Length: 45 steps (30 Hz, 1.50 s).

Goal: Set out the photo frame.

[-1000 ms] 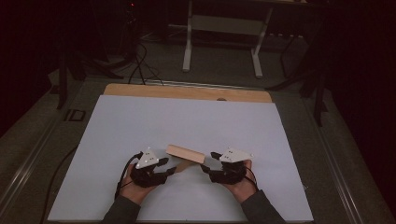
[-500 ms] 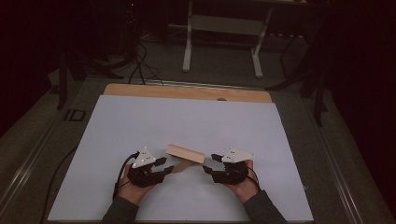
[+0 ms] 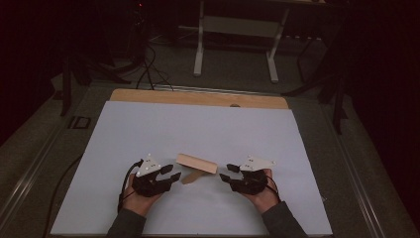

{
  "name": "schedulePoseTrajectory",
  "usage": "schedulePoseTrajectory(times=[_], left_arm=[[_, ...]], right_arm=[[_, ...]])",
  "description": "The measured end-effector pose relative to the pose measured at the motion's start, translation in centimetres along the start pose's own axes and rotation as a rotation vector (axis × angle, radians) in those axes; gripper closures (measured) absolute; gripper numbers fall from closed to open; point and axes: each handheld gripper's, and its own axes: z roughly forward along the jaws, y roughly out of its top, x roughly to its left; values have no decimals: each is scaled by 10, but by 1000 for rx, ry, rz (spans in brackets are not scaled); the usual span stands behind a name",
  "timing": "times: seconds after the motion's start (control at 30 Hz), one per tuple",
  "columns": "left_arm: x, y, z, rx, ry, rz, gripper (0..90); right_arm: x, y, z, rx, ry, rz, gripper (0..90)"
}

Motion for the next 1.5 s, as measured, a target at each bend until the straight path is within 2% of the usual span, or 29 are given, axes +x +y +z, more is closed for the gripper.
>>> schedulePoseTrajectory(times=[0.2, 0.47, 0.6, 0.73, 0.83, 0.97, 1.1, 1.33, 1.5], left_arm=[[0, 1, -1, -7, 8, -5, 576], [-3, 7, -2, -10, -11, 13, 673], [-4, 9, 0, 2, -5, 20, 731], [-5, 11, 4, 16, 5, 27, 830], [-4, 11, 8, 29, 14, 28, 900], [-5, 11, 11, 37, 15, 33, 900], [-6, 10, 17, 53, 21, 44, 900], [-7, 10, 23, 62, 18, 50, 900], [-7, 10, 23, 62, 18, 50, 900]], right_arm=[[-6, 0, -3, -1, -15, 10, 602], [-11, -1, -2, -4, -48, 36, 699], [-12, 1, 0, -12, -62, 46, 770], [-15, 5, 1, -21, -72, 53, 895], [-18, 7, 4, -32, -69, 73, 898], [-18, 10, 10, -29, -65, 66, 899], [-19, 11, 17, -36, -50, 93, 898], [-17, 15, 28, -36, -28, 106, 898], [-17, 16, 29, -37, -26, 109, 898]])
